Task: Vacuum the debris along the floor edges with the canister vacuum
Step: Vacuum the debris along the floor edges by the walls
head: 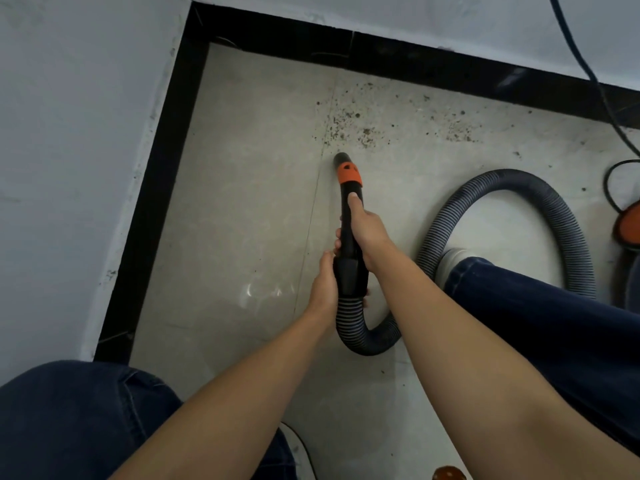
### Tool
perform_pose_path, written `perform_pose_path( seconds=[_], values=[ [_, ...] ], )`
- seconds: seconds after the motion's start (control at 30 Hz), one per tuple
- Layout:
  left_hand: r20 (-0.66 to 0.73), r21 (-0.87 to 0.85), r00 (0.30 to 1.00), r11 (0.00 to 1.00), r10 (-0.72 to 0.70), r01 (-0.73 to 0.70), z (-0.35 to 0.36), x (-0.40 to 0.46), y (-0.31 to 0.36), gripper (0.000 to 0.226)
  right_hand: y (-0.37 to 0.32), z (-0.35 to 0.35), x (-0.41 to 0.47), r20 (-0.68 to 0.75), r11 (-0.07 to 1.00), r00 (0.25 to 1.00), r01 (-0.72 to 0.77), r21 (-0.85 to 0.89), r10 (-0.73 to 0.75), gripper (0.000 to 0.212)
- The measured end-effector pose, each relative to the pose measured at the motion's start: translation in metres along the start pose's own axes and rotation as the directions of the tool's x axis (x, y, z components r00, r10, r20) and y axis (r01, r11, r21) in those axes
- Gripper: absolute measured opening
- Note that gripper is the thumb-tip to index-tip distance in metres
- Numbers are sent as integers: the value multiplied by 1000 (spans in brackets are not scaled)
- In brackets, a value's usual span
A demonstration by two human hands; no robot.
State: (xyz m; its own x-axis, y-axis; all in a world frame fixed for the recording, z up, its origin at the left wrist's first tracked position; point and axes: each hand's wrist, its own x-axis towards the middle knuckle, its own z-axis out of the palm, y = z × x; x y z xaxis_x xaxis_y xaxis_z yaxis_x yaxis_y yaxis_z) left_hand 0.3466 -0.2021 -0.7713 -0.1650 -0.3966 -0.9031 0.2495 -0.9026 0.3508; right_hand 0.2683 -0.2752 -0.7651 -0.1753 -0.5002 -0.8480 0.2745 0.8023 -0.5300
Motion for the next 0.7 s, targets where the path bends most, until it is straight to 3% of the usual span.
perform_pose_path(
  seconds=[0.07,0.33,0.7],
  values=[
    [50,-65,999,998,-9,12,-9,-1,5,68,-4,10,2,28,1000,1000,-7,9,7,43],
    [144,-42,989,999,-19,25,-1,0,10,67,-25,-3,11,12,996,999,-32,77,32,43],
    [154,150,984,987,-85,62,27,1,8,66,-27,-43,17,-86,980,995,-31,196,48,47]
  ],
)
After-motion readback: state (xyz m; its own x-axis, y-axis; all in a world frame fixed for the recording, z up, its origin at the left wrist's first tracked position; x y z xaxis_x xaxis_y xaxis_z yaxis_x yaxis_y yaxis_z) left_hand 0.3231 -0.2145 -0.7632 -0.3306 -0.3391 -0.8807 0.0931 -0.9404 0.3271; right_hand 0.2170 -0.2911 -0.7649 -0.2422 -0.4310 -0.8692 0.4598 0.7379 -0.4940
